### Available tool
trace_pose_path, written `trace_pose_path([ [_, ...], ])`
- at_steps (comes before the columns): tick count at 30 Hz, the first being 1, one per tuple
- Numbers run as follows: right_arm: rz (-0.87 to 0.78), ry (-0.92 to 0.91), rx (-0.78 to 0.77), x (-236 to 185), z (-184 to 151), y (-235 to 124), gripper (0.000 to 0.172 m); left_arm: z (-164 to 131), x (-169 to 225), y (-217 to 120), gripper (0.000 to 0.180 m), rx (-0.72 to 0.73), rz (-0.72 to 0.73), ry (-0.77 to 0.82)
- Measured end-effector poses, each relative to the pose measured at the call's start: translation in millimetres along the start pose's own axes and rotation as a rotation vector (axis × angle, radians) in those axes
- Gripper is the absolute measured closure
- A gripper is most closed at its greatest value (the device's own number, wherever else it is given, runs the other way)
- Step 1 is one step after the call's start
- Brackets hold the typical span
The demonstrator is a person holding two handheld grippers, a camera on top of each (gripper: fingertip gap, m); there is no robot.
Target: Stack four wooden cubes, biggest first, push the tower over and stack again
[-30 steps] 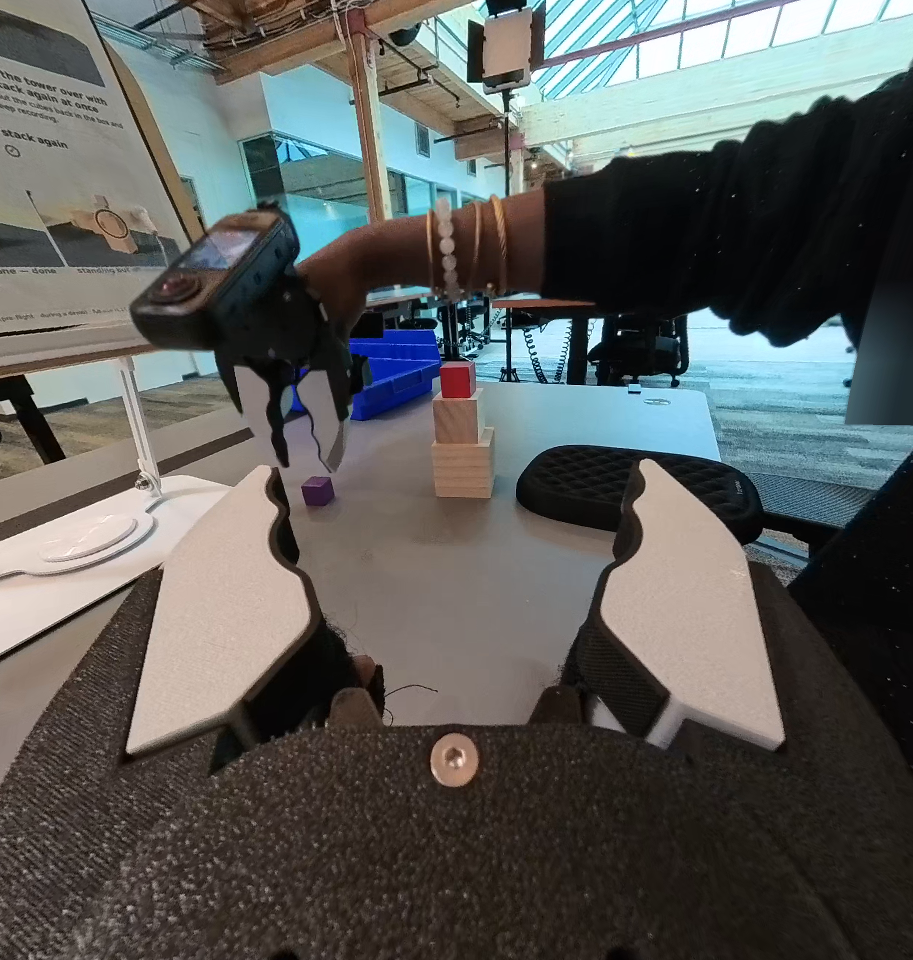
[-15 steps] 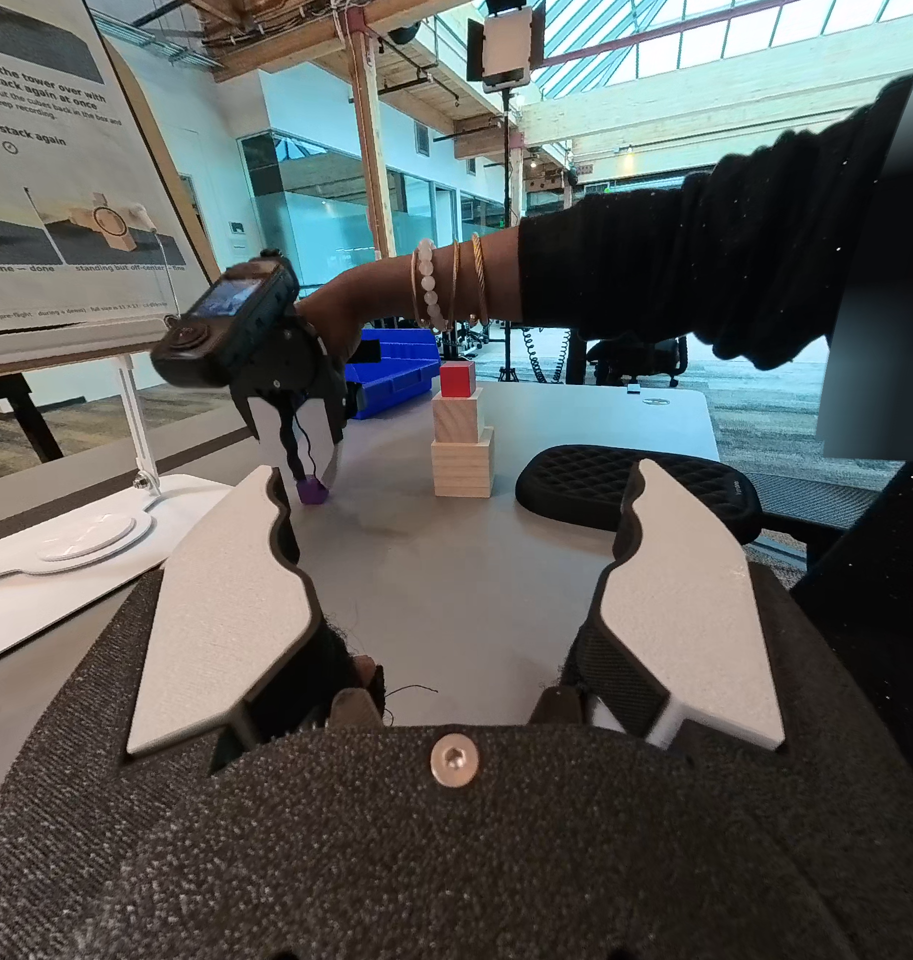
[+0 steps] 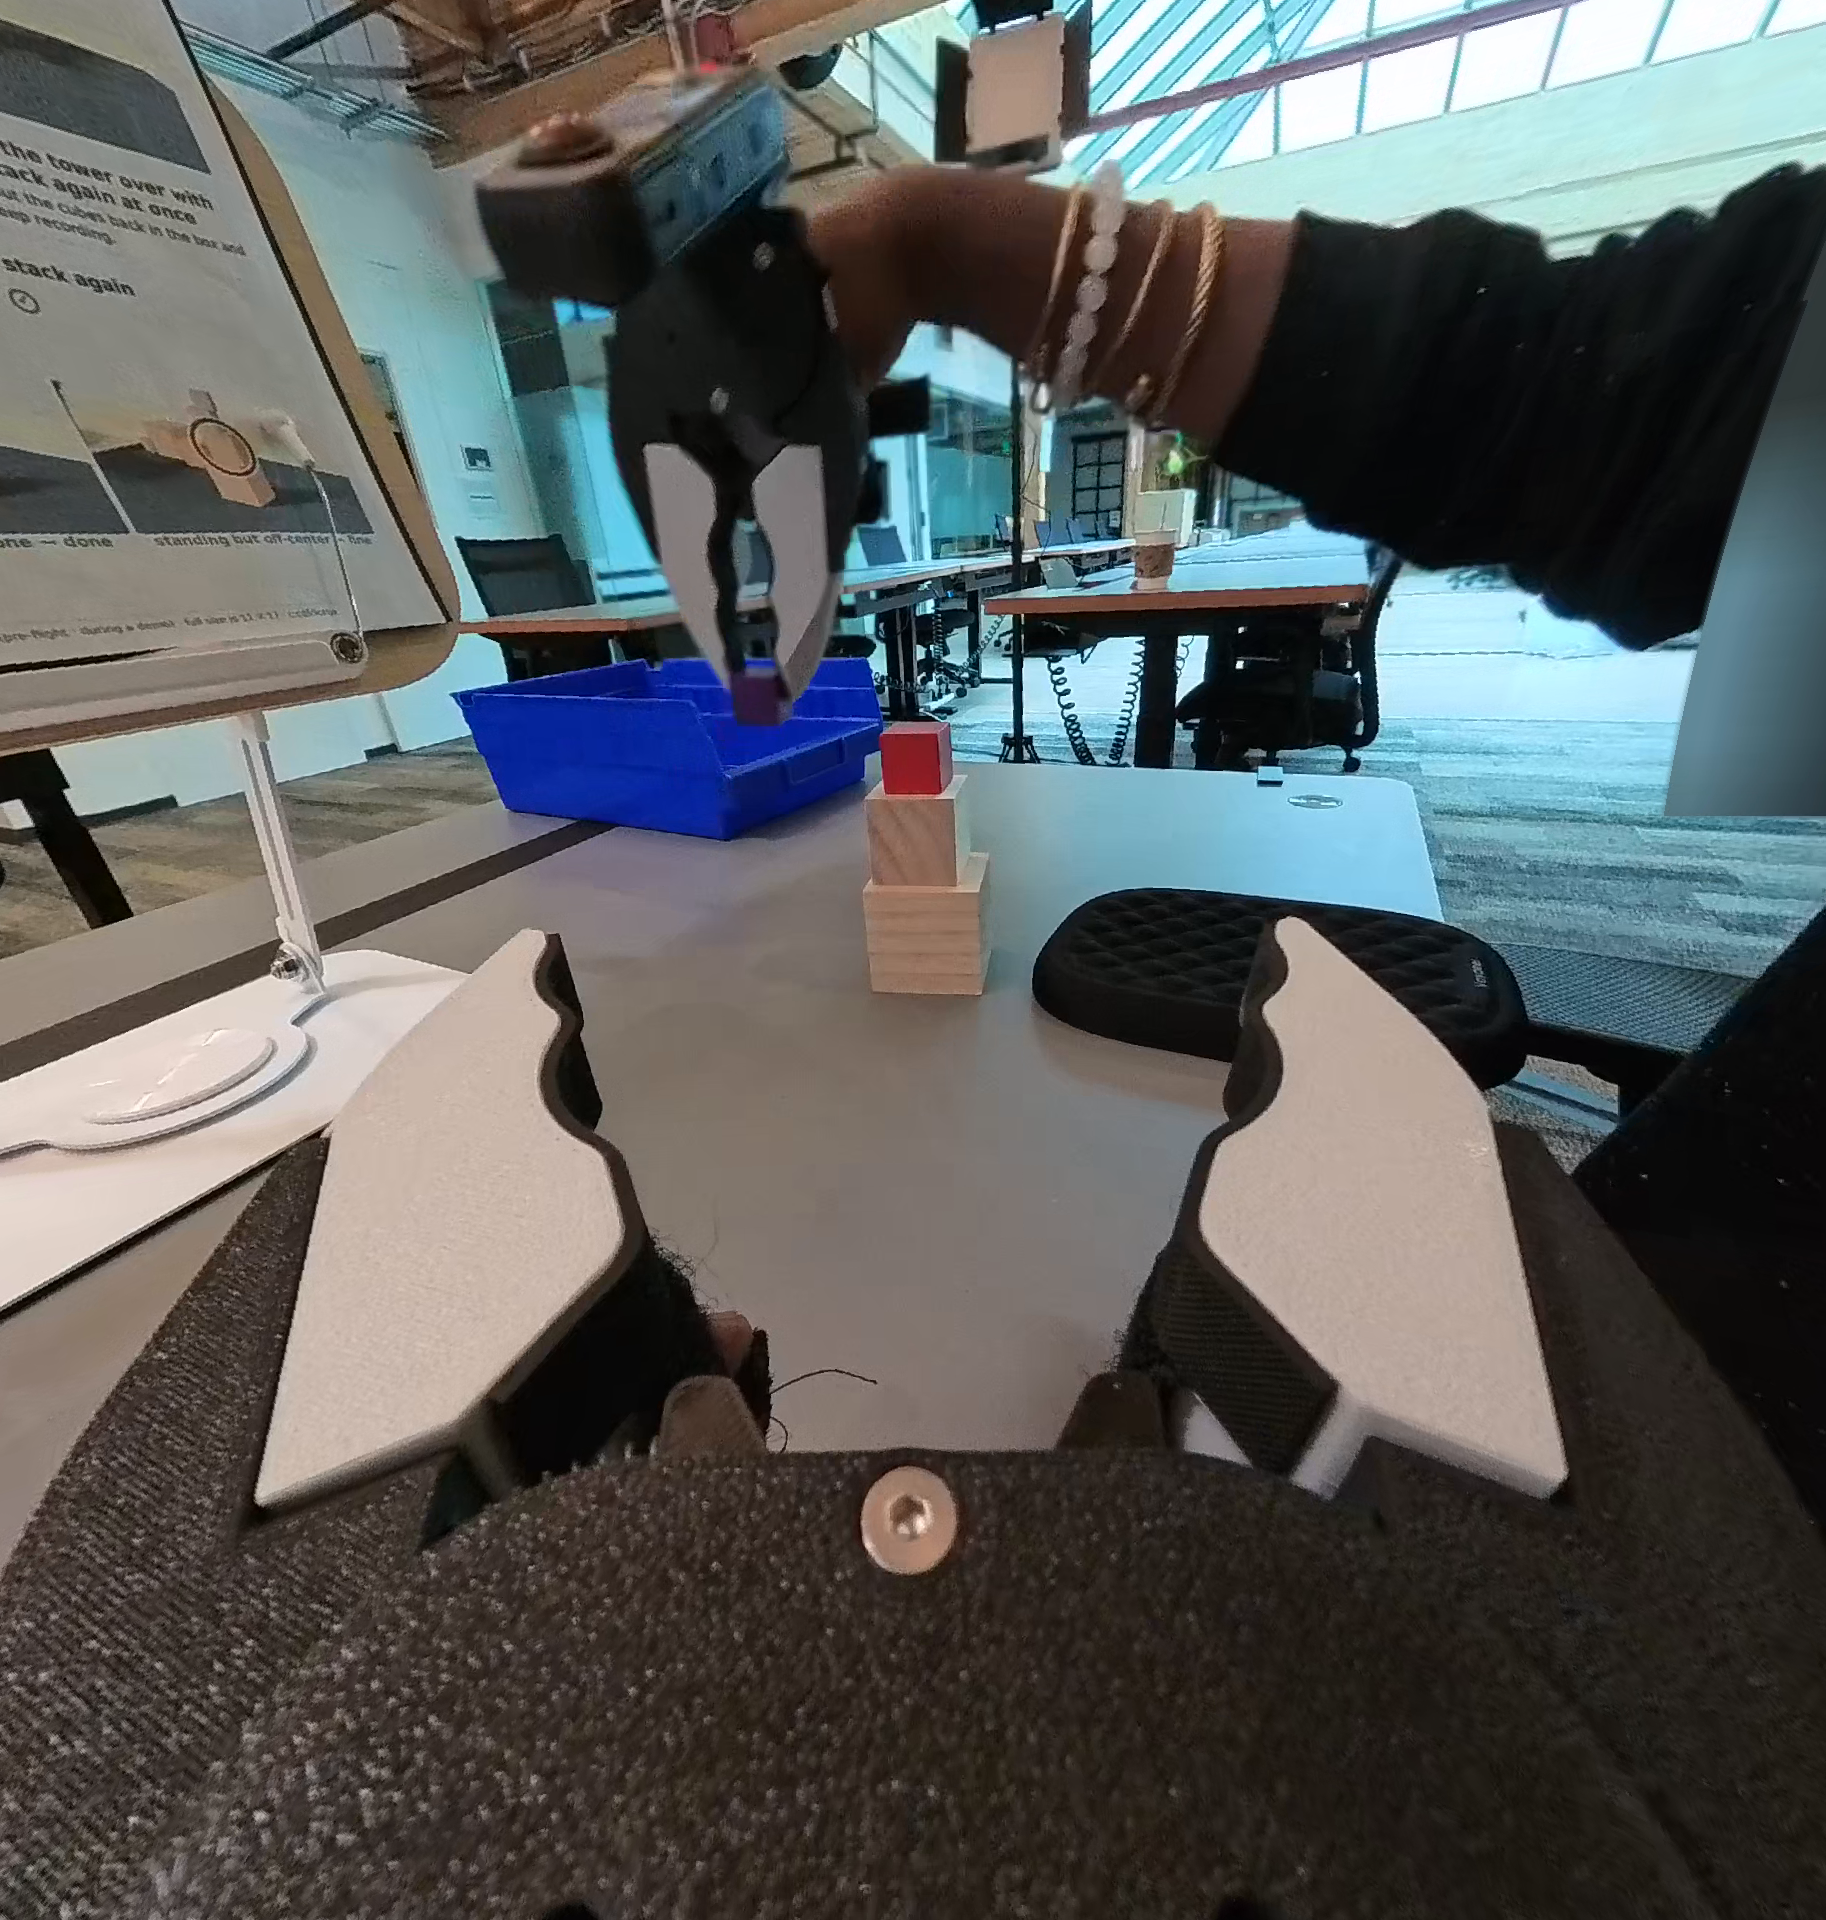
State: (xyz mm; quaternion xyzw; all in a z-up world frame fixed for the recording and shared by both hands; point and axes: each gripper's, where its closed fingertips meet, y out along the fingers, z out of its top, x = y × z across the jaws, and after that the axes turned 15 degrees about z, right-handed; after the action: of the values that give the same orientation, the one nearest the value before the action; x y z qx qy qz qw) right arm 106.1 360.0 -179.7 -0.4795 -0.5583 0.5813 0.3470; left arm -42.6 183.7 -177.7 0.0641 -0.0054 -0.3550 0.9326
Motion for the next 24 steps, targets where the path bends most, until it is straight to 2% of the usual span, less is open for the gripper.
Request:
trace_pose_path([
  [4,0.01,0.026,0.001,-31.4,-12.4,-8.9,0.151,-0.2,0.4,0.1,0.061,0.0,0.001,0.007],
  [10,0.056,0.048,0.005,-61.2,-18.0,0.2,0.15,-0.6,0.4,0.4,0.061,-0.002,-0.001,0.009],
  [24,0.066,0.084,-0.021,-64.8,-12.2,13.3,0.15,-0.2,-0.2,0.6,0.062,0.003,-0.001,0.011],
])
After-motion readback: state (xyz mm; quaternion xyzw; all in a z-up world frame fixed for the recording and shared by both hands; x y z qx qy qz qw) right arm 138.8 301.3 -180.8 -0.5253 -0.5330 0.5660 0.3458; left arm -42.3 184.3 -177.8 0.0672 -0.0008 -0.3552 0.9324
